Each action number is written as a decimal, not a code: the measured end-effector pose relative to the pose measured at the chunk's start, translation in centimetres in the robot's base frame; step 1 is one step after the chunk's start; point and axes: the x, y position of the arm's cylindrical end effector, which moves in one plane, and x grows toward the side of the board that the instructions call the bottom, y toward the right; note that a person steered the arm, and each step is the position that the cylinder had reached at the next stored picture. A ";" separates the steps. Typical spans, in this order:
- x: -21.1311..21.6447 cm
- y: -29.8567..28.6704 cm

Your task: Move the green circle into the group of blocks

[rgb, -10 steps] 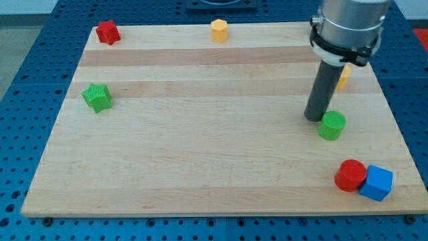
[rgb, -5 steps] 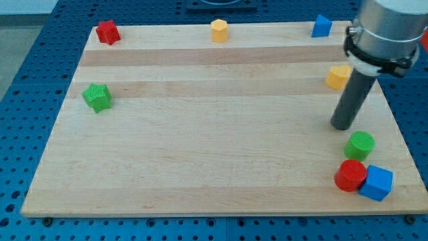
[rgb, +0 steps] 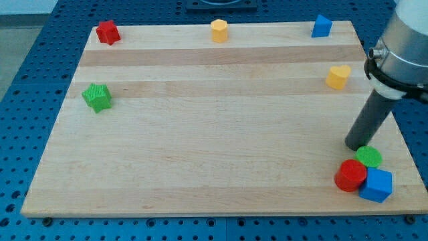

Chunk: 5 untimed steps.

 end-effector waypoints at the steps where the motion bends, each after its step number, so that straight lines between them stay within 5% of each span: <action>1: -0.5 -7.4; 3: 0.9 -36.4; 4: -2.0 -49.4; 5: -5.3 -51.6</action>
